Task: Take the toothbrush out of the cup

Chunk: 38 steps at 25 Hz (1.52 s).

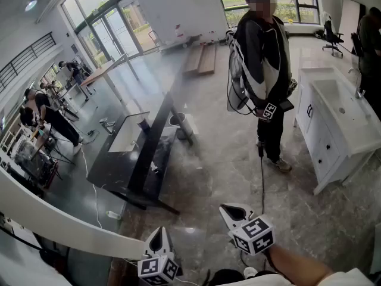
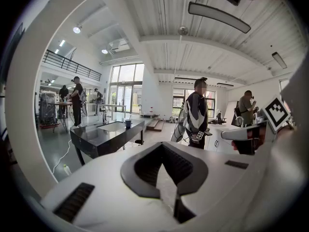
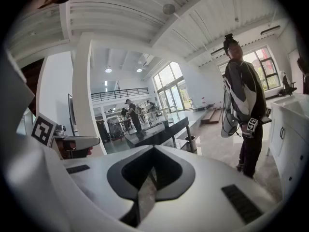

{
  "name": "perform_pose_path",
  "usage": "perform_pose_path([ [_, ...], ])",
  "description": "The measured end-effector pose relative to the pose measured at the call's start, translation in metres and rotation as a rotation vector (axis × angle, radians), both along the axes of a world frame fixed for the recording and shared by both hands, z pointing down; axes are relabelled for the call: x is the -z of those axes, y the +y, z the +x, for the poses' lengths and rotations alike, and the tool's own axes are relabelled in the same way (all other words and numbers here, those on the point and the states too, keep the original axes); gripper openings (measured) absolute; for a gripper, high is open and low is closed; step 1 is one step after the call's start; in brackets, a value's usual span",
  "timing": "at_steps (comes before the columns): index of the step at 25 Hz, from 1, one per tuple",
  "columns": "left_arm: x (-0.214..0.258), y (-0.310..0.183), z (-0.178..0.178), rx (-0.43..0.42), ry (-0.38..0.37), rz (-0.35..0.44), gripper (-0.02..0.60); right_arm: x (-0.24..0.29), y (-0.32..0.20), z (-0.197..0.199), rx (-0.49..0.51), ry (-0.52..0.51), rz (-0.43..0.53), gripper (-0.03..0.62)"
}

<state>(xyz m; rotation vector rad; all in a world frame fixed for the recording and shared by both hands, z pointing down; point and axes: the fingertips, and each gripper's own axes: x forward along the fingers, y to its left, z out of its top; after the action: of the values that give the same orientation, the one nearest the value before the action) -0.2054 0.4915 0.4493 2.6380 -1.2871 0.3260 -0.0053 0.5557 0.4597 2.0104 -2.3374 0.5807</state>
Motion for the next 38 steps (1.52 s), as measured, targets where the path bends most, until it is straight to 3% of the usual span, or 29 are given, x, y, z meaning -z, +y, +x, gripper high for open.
perform_pose_path([
  [5,-0.011,-0.028,0.010,-0.002,0.006,-0.019,0.009,-0.012,-0.025,0.011,-0.002,-0.001,-0.015,-0.011],
  [10,-0.020,-0.089,0.026,-0.007,0.020,-0.016,0.009,-0.026,-0.081,0.024,-0.003,0.002,-0.032,-0.011],
  [18,-0.031,-0.254,0.061,-0.008,0.047,-0.035,0.009,-0.034,-0.247,0.053,0.015,0.024,-0.059,-0.011],
  [24,-0.012,-0.371,0.076,0.000,0.067,-0.006,0.009,-0.008,-0.367,0.045,0.100,0.052,-0.004,-0.010],
  [32,-0.007,-0.442,0.052,0.076,0.080,-0.007,0.009,-0.004,-0.456,0.033,0.164,0.049,-0.024,-0.009],
  [38,-0.007,-0.499,0.077,0.149,0.055,-0.011,0.009,-0.002,-0.535,0.059,0.246,0.036,-0.025,-0.009],
])
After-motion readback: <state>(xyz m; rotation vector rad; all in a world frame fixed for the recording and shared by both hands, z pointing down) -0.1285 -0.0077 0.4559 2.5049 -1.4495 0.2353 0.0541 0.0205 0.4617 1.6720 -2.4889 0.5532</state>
